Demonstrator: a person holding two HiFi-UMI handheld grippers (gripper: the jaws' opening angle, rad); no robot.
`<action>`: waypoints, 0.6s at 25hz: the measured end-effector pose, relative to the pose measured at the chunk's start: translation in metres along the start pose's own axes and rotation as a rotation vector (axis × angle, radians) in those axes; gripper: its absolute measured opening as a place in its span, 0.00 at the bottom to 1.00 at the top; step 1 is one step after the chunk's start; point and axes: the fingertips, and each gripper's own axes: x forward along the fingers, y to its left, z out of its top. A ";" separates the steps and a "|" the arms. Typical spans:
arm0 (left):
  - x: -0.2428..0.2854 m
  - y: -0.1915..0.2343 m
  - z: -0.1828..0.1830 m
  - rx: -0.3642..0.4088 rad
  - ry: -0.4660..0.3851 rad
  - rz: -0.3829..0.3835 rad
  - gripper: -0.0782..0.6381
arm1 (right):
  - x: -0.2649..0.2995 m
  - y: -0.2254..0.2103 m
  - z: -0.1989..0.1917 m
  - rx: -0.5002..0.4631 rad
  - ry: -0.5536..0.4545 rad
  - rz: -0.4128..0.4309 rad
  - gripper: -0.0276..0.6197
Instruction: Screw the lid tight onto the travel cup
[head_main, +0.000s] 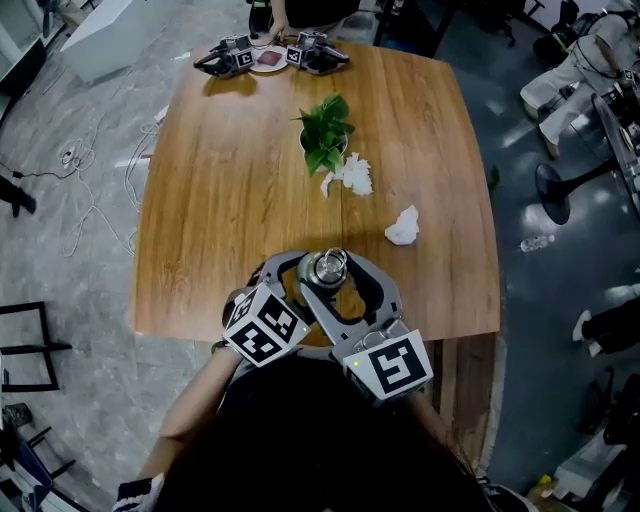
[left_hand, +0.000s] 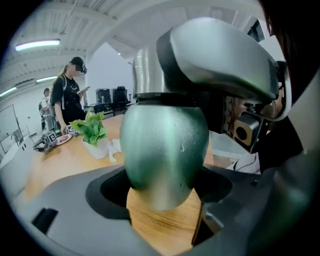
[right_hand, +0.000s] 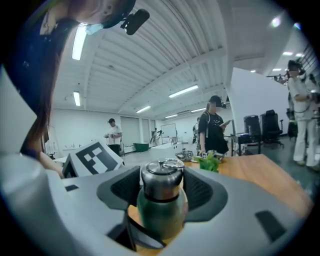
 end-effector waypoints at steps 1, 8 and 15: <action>0.000 -0.002 0.000 -0.006 -0.008 -0.014 0.65 | 0.000 0.003 0.000 0.023 0.008 0.029 0.45; -0.008 -0.019 -0.008 0.102 -0.016 -0.222 0.65 | -0.008 0.008 -0.006 -0.018 0.070 0.223 0.49; 0.003 -0.007 -0.004 -0.022 -0.016 -0.054 0.65 | 0.001 0.000 -0.007 -0.121 0.041 0.006 0.49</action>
